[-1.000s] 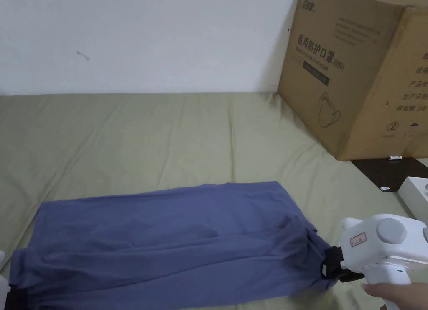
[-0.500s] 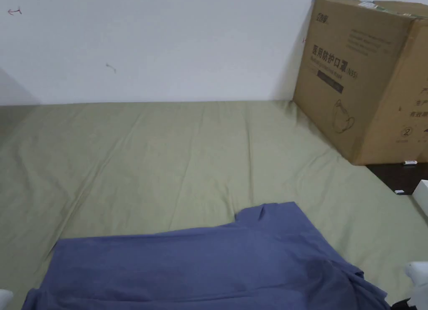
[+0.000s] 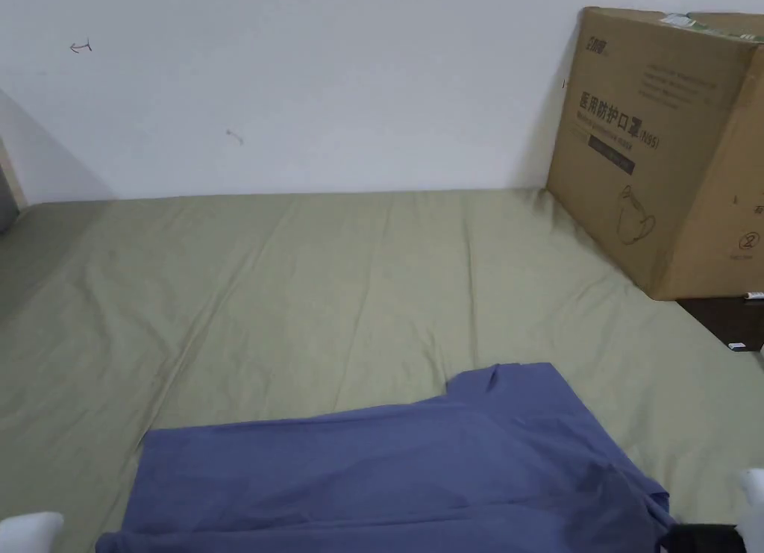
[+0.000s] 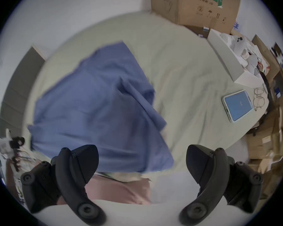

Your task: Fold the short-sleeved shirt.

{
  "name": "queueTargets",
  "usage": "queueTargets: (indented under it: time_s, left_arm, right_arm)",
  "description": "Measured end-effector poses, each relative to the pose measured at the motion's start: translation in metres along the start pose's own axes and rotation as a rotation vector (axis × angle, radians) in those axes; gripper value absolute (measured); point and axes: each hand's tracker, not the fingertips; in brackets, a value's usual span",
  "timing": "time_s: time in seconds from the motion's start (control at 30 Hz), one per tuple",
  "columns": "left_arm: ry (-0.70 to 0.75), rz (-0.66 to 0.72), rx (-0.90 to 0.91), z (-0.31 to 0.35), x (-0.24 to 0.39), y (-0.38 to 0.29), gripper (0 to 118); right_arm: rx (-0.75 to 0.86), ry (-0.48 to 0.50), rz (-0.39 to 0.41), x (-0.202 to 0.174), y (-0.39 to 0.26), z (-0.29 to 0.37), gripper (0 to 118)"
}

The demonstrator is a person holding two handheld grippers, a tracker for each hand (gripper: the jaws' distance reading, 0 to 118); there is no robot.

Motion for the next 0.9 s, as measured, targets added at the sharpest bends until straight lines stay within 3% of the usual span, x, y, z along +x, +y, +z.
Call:
queueTargets:
  time_s: [0.07, 0.23, 0.27, 0.3, 0.33, 0.37, 0.4, 0.43, 0.47, 0.57, 0.67, 0.8, 0.83, 0.9]
  left_arm:
    - [-0.03, 0.023, 0.071, 0.025, 0.019, 0.002, 110]
    - [-0.071, -0.043, 0.34, 0.081, 0.056, 0.015, 107]
    - [-0.066, -0.078, 0.432, 0.093, 0.067, 0.012, 100]
    - [-0.062, -0.094, 0.515, 0.1, 0.076, 0.006, 76]
    - [-0.032, -0.112, 0.623, 0.105, 0.084, -0.003, 76]
    - [-0.006, -0.123, 0.712, 0.109, 0.092, -0.012, 66]
    - [0.015, -0.13, 0.761, 0.11, 0.099, -0.018, 45]
    - [0.036, -0.127, 0.795, 0.108, 0.105, -0.022, 10]
    - [0.075, -0.117, 0.8, 0.105, 0.106, -0.024, 0]
    - [-0.025, -0.084, 0.837, 0.107, 0.101, -0.017, 0]
    - [0.029, -0.116, 0.774, 0.118, 0.094, 0.024, 0]
    - [-0.038, 0.028, 0.188, 0.059, 0.031, 0.131, 0]
    - [-0.062, 0.044, 0.095, 0.033, 0.013, 0.147, 0]
    - [-0.02, 0.043, 0.077, -0.012, -0.006, 0.166, 0]
  right_arm:
    - [0.083, 0.081, -0.018, -0.012, 0.004, 0.027, 110]
    - [0.405, 0.201, 0.066, -0.066, 0.002, 0.099, 109]
    - [0.491, 0.226, 0.077, -0.079, -0.002, 0.111, 108]
    - [0.575, 0.222, 0.07, -0.089, -0.007, 0.12, 99]
    - [0.655, 0.205, 0.076, -0.1, -0.014, 0.13, 99]
    - [0.736, 0.207, 0.08, -0.11, -0.021, 0.135, 92]
    - [0.81, 0.228, 0.085, -0.118, -0.026, 0.14, 70]
    - [0.866, 0.233, 0.085, -0.126, -0.03, 0.141, 20]
    - [0.871, 0.214, 0.084, -0.132, -0.028, 0.139, 0]
    - [0.813, 0.24, 0.109, -0.153, -0.016, 0.141, 0]
    - [0.78, 0.184, 0.158, -0.158, -0.009, 0.14, 0]
    - [0.723, 0.227, 0.145, -0.153, -0.004, 0.132, 0]
    - [0.691, 0.236, 0.131, -0.153, -0.002, 0.126, 0]
    - [0.655, 0.229, 0.117, -0.143, 0.002, 0.109, 0]
